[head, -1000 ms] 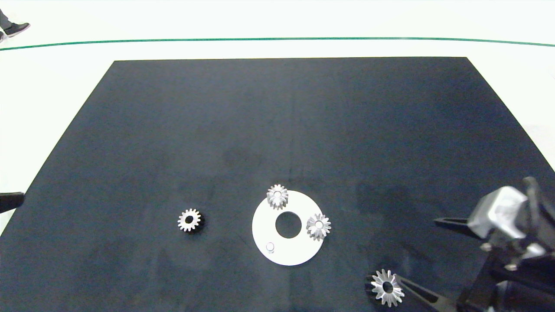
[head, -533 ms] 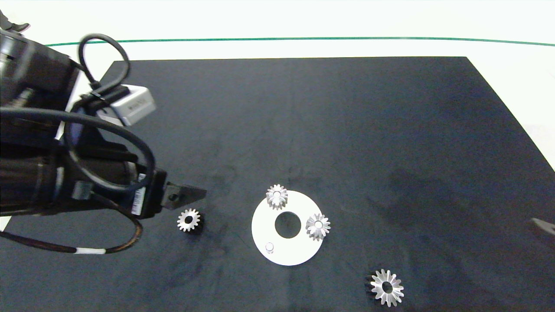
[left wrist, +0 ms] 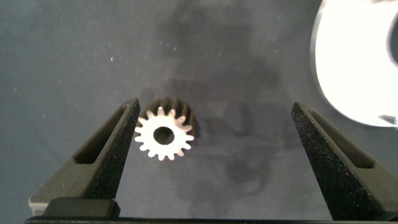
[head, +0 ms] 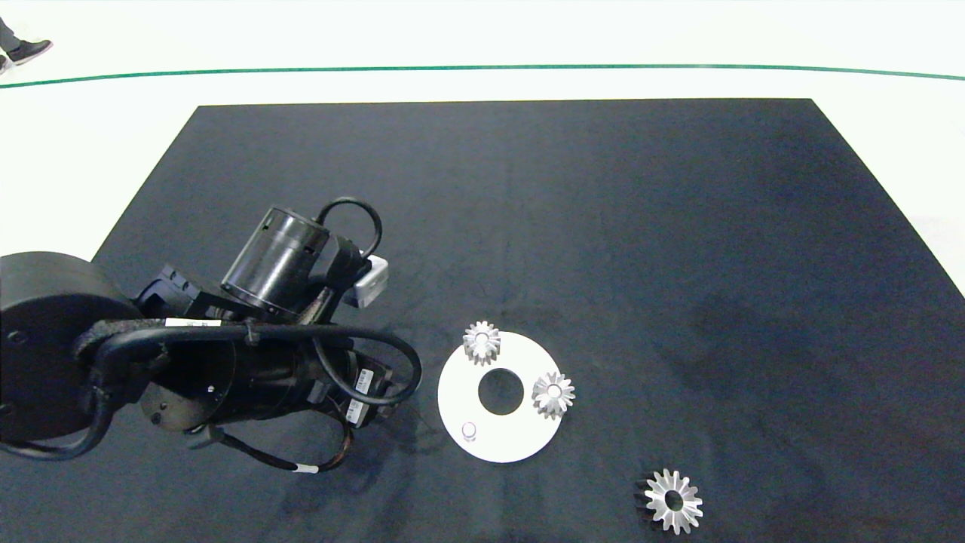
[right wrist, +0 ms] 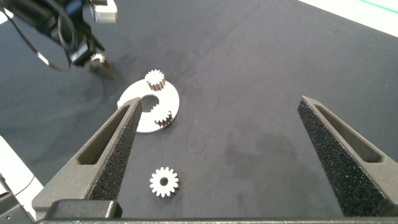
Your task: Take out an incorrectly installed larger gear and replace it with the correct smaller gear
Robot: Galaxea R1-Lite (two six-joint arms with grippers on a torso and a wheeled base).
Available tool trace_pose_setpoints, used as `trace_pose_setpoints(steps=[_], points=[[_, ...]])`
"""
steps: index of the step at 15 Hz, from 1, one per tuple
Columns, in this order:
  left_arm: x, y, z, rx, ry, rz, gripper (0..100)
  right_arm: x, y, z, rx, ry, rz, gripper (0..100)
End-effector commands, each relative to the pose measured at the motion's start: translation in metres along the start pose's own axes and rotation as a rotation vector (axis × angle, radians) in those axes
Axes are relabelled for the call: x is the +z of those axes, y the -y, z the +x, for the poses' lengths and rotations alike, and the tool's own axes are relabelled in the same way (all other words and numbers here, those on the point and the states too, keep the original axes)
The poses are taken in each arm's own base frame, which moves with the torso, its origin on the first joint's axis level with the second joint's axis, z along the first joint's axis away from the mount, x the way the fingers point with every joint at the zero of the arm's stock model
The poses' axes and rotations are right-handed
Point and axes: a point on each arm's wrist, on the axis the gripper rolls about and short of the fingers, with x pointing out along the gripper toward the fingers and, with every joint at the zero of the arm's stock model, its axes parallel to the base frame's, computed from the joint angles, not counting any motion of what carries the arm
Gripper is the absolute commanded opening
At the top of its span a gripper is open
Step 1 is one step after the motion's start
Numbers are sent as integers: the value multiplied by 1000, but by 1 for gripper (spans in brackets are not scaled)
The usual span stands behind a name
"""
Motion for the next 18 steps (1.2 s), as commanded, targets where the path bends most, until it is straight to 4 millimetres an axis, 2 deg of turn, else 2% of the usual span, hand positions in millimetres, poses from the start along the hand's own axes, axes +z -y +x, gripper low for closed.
trace_pose_setpoints(steps=[1,4,8,11,18], points=[[-7,3,7,55,-18,17,100,1,1,-2,-2,8,0,100],[-8,-1,4,60,-8,13,100,1,1,-2,-2,8,0,100],[-16,-14,9,98,-44,-16,99,0,0,-2,0,5,-1,100],[-16,-21,6,111,-36,-38,93,0,0,-2,1,6,-1,100],[-23,-22,5,114,-52,-46,78,-2,-1,-1,7,-4,-3,100]])
